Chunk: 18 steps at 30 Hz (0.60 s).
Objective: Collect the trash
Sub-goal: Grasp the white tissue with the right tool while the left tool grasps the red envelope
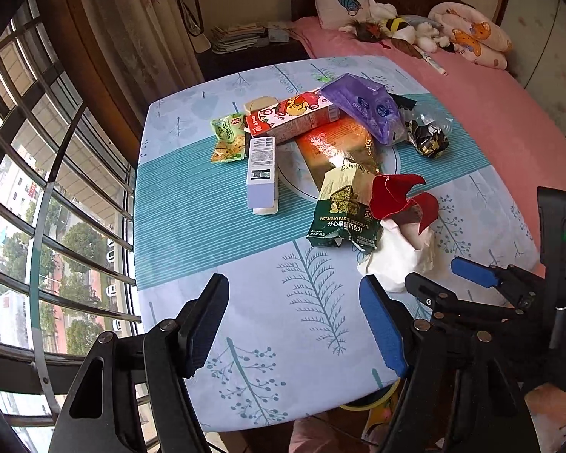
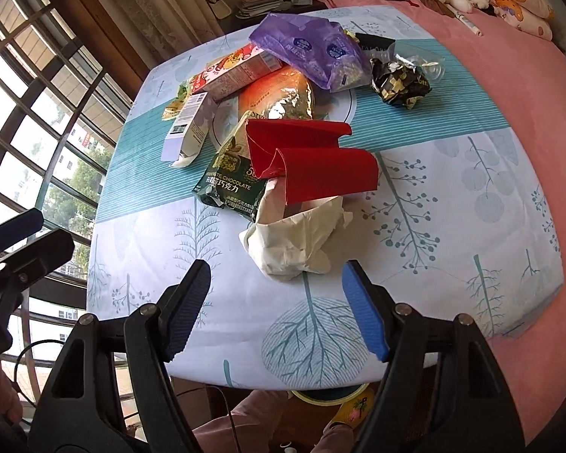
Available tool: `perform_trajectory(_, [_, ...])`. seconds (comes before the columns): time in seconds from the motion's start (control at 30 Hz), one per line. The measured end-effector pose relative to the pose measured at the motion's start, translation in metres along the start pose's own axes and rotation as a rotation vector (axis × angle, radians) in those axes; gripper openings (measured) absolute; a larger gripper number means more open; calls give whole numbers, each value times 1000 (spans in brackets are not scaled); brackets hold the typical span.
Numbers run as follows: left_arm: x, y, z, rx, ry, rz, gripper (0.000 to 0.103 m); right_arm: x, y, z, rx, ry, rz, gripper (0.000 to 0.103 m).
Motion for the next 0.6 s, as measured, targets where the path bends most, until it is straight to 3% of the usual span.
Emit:
perform_trajectory(0.13, [22,-21,4,-5,-81,-9,73,12,-33,4,-12,-71,-37,52])
perform_trajectory(0.3, [45,-49,22,-59,-162,-41,74,23,-44,16,-19,-151,-13,38])
perform_trajectory(0.47, [66,-88,37,-163,-166,-148,73,27,-36,36,-13,-248,31,33])
perform_trajectory(0.6, [82,-114,47,-175,-173,-190,73,26,-21,57,-24,-325,71,32])
Point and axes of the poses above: each gripper's, at about its wrist camera, not at the fingertips, and y roughly against the way its jaws point, z to its right, x to its top, the point moved 6 cm from there along -y, roughly the way its jaws point, and after that the axes turned 11 degrees about -z, right-handed, at the moved point
